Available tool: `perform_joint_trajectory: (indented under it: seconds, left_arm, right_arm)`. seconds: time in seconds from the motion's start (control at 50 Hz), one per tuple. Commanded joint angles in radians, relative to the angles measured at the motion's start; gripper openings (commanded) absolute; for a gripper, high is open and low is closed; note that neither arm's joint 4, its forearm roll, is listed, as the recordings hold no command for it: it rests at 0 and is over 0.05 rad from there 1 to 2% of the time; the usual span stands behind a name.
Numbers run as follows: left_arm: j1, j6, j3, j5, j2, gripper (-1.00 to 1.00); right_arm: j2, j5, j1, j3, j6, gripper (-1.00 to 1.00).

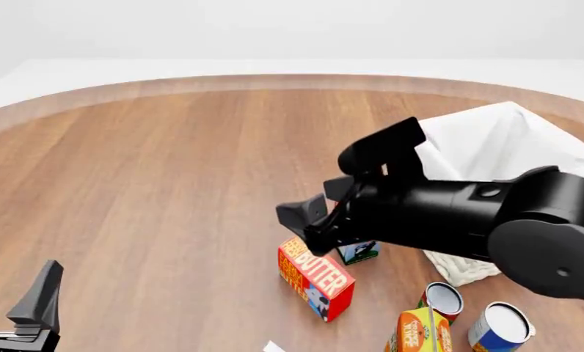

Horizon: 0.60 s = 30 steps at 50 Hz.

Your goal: Pick up the cream cheese box and the butter, and put them in the basket.

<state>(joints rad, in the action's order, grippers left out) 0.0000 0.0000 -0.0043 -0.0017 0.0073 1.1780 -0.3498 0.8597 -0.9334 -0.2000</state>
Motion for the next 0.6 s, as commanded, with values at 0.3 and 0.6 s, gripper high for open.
perform_joint_trajectory:
  seconds: [0.3,0.6]
  left_arm:
    - [0.000,0.000,0.000,0.000,0.000,1.00]
    - [0.000,0.000,0.000,0.000,0.000,1.00]
  right_arm:
    - [-0.003,-0.012,-0.031,0.075,-0.014,1.00]
    - [0.001,0.016,-0.068,0.133,-0.021,1.00]
